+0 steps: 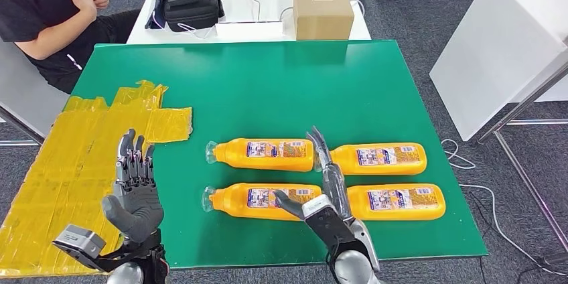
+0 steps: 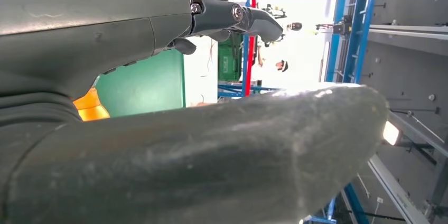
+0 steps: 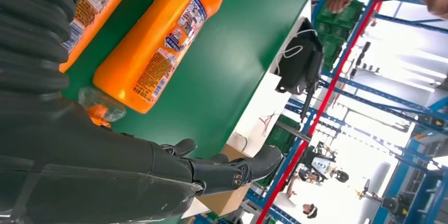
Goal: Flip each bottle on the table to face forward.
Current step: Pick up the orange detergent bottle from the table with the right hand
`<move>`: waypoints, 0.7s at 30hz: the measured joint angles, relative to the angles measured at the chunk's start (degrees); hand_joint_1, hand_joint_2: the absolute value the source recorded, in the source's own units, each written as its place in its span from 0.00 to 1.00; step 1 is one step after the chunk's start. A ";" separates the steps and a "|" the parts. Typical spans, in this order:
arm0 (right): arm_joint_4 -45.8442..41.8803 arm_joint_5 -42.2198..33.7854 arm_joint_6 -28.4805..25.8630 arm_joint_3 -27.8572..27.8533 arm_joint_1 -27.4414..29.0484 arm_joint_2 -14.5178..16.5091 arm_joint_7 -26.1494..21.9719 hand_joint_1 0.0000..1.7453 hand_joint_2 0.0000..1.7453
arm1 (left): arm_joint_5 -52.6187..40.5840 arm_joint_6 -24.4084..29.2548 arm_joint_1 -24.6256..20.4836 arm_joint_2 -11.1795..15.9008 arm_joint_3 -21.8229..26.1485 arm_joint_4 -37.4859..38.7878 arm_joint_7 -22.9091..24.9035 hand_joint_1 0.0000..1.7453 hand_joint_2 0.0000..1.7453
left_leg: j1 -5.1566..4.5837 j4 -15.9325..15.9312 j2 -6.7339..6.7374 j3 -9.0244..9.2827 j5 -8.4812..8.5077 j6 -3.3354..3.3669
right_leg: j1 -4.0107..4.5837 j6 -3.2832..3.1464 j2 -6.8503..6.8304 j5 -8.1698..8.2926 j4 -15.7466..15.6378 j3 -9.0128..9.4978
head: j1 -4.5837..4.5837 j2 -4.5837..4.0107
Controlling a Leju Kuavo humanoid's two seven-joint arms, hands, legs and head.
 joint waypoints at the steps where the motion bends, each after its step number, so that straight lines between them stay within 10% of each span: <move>1: 0.42 0.37 0.04 0.20 -0.45 0.00 0.46 0.00 1.00 | 0.05 0.03 -0.13 -0.01 0.01 0.00 0.18 0.00 0.50 | 0.00 0.00 0.00 0.00 0.00 0.00 | 0.00 0.00 0.00 0.00 0.00 0.00 | 0.00 0.00; 3: 1.32 1.03 0.42 0.67 -1.43 0.01 1.63 0.00 1.00 | 0.20 -0.11 -0.57 -0.04 0.07 0.00 0.67 0.00 1.00 | 0.00 0.00 0.00 0.00 0.01 0.00 | 0.00 0.00 -0.01 0.00 0.00 0.01 | 0.00 0.00; 21: 2.87 0.33 -0.23 2.93 -1.11 -0.20 1.29 0.00 1.00 | -0.52 -2.53 -0.28 -0.30 1.17 0.02 -0.33 0.00 1.00 | 0.00 0.00 0.00 -0.01 -0.03 -0.02 | 0.00 0.00 0.00 -0.02 -0.01 0.00 | 0.01 0.00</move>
